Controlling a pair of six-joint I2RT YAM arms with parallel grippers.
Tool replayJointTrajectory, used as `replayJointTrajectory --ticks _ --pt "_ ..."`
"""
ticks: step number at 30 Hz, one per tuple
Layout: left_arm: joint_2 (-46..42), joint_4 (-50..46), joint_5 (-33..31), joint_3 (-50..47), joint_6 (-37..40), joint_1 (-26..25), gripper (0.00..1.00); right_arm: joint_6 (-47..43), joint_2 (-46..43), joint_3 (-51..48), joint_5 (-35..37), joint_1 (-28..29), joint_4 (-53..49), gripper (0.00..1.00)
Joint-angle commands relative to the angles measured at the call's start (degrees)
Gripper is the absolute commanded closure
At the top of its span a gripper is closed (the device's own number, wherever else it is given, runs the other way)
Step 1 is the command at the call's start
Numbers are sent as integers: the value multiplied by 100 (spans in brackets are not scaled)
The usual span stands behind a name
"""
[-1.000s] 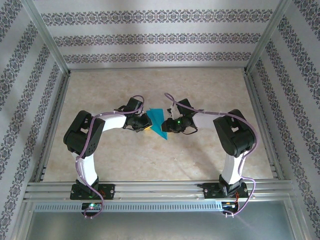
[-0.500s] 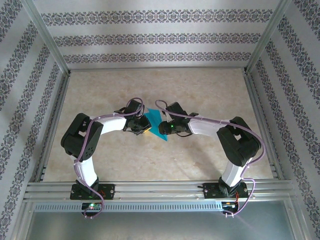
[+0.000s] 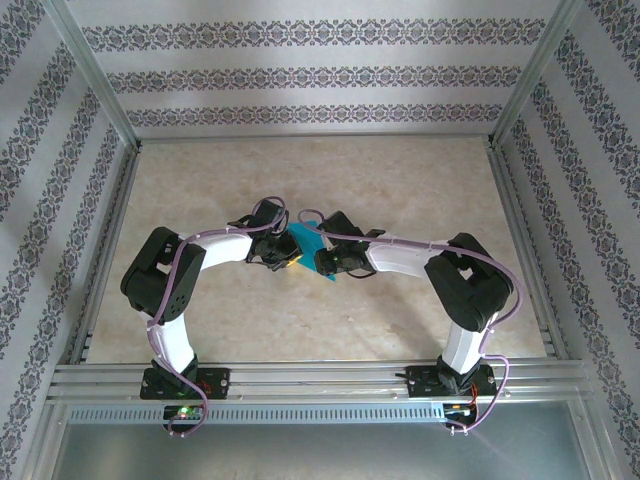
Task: Fold a paper plane with a square sheet of paper (pick it up from the middle)
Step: Fourth fold the wing at the center of the table.
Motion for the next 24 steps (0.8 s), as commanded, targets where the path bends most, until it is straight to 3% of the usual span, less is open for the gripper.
replayJointTrajectory --ticks 1,12,18,24 --pt "-190 -245 -114 -96 -125 -86 85 -68 102 140 144 30 35 74" --pt "-317 -347 -186 -127 -108 -86 85 -266 69 -102 -547 -203 317 87" --pt "-548 -438 -288 -86 9 -82 85 -193 109 -395 -1714 -587 880 95" --pt "-845 16 -191 -189 165 -81 84 -156 172 -533 -2762 -838 1237 96"
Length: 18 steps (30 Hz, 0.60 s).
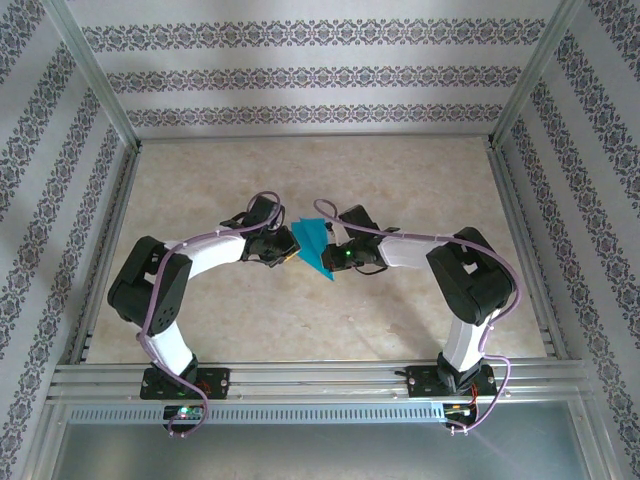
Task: Fold a paper plane with a square sheet of paper (pick it up from the middle)
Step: Fourth fold the wing at the center of the table.
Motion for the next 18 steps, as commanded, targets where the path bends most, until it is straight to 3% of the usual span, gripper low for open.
replayJointTrajectory --ticks 1,8,18 --pt "-243 299 21 -150 136 -80 84 30 108 -111 -969 -86 404 97" --pt "-141 1183 450 -493 -10 -90 84 154 352 -196 -2027 -221 763 97" --pt "15 1855 679 -712 -57 -145 82 485 734 -326 -2502 -409 1117 97"
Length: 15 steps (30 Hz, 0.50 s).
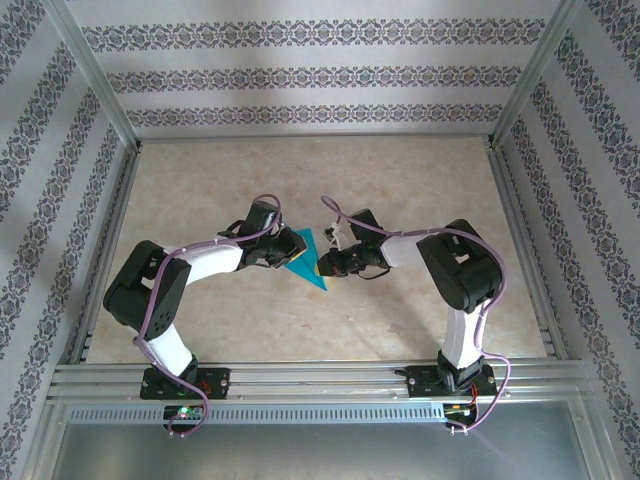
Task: Fold a paper plane with a square sheet of paper (pick it up from the middle)
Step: Fourth fold the wing at the center of the table.
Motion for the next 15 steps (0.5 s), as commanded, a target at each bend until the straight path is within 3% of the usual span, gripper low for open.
replayJointTrajectory --ticks 1,15 --pt "142 465 157 -89 -33 -84 82 166 192 -59 -362 -94 252 97" --pt "642 920 441 29 -22 -87 84 357 386 -34 -435 -236 234 93"
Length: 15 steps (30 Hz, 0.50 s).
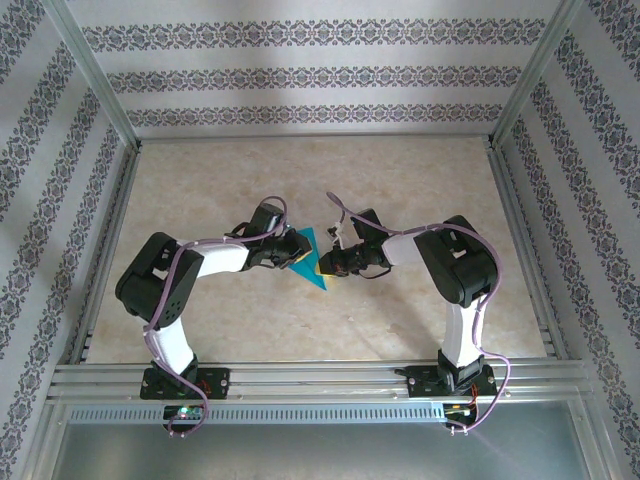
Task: Fold a paper plane with a square sheet of paper (pick it up from the middle)
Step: Fourth fold the wing at the center of the table.
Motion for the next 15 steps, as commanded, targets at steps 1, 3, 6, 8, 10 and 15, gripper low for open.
replayJointTrajectory --ticks 1,3,6,8,10,15 --pt "137 334 153 62 -31 -71 84 -12 159 -25 50 -48 -40 91" --pt "172 371 171 80 -47 -77 85 -40 170 1 110 -48 -133 87" --pt "218 304 149 119 -40 -80 85 -84 179 37 195 -48 -247 81" --pt "235 262 141 130 -31 -81 86 -93 188 69 248 -56 -328 80" --pt "246 192 105 154 -6 -80 86 -125 196 98 308 -56 -420 80" --pt "278 66 87 224 61 -80 86 -144 246 121 441 -49 -569 83"
